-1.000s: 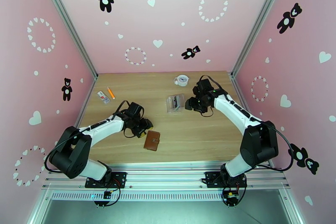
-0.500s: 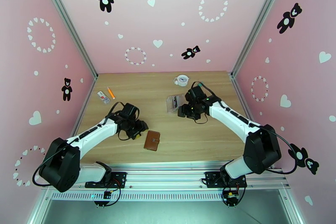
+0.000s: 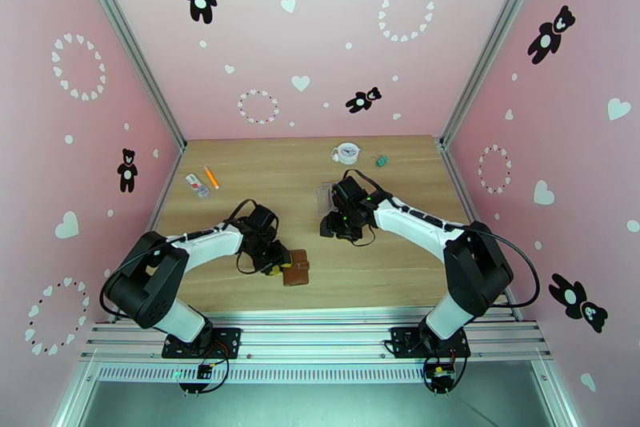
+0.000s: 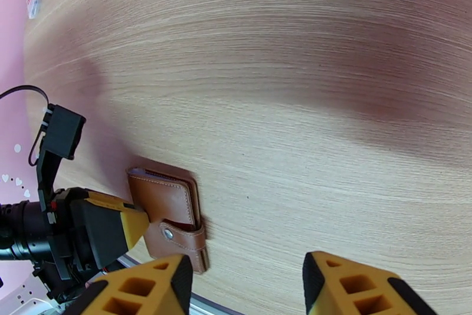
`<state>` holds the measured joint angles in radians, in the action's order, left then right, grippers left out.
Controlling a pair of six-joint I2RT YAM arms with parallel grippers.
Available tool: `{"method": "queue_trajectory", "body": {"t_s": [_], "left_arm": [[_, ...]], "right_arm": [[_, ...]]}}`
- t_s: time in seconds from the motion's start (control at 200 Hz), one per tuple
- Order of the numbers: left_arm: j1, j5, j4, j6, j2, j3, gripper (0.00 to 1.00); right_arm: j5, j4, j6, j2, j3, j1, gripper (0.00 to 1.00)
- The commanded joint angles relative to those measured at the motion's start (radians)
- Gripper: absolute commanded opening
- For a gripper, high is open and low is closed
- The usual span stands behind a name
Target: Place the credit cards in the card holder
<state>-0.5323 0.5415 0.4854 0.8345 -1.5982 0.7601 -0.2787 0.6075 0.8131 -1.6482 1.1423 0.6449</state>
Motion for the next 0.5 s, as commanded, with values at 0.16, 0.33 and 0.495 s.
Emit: {"method": "queue_trajectory", "body": {"t_s": [0.16, 0.33, 0.495], "left_arm": [[-0.064, 0.043, -0.048, -0.004, -0.175, 0.218, 0.27], [-0.123, 0.038, -0.03, -0.012, -0.313, 0.395, 0.27], [-0.162, 0.025, -0.008, -0.01, -0.35, 0.468, 0.27]], "right_arm": [[0.047, 0.059, -0.03, 0.037, -0.021, -0.03, 0.53], [0.061, 0.081, -0.043, 0.084, -0.052, -0.065, 0.53], [0.061, 0.095, -0.056, 0.132, -0.089, -0.114, 0.52]]}}
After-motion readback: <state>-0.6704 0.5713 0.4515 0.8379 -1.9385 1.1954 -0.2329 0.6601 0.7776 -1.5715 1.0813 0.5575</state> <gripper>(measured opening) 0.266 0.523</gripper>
